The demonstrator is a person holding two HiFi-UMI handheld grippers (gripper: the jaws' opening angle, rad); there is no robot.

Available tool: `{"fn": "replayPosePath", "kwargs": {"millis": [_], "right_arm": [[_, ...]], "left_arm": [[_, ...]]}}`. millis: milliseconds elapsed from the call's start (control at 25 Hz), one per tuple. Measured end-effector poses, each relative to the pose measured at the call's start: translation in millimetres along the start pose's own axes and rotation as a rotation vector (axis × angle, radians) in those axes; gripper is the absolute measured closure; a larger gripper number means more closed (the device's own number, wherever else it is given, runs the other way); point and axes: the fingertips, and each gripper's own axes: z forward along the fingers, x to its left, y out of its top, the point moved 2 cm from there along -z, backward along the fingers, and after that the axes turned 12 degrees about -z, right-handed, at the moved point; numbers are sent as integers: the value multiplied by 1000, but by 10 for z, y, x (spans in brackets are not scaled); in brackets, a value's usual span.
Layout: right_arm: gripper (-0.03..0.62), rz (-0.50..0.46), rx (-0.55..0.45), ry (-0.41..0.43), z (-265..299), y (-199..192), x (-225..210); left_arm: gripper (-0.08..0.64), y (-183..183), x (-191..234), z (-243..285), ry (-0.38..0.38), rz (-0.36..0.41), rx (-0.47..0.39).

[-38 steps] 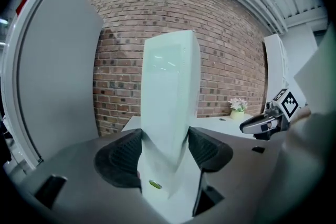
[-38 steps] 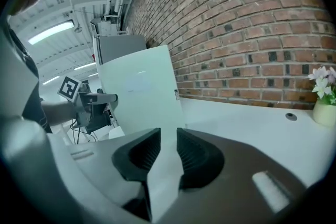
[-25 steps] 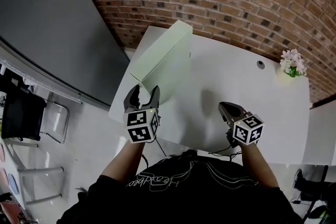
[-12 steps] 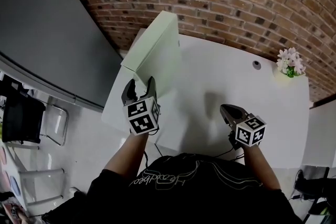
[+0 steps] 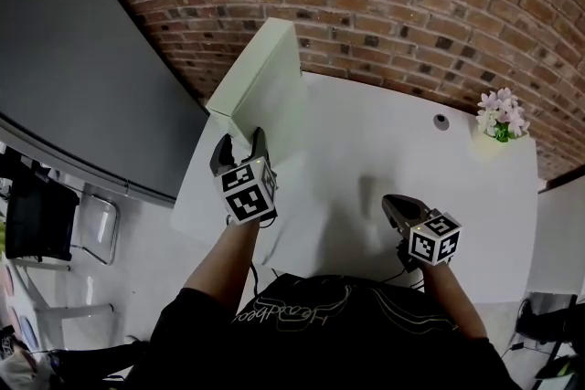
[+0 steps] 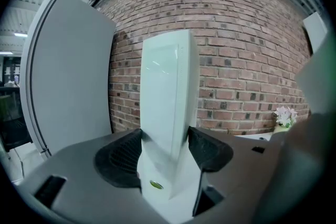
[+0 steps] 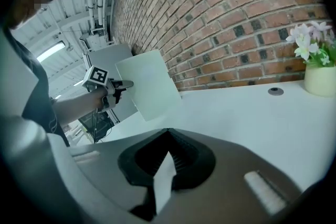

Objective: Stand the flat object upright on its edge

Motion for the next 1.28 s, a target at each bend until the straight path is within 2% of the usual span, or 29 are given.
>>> {"fn": "replayPosePath", "kwargs": {"millis": [720,1040,1160,1280], "right_arm": [[586,46,-4,-46,-156,-160,-242],[586,56,-22,-57,-223,-169,-258],[586,61,-43,-65,-262,-110,-235],[586,69,-67,-64,-306,-69,-153]], "left_arm": [[278,161,-272,550,48,-23,-43],[273,160,-329,601,-6,-25,-36],[272,165,-334,569,-48,-30,-19],[238,163,-290,499,-96,-43,3]]}}
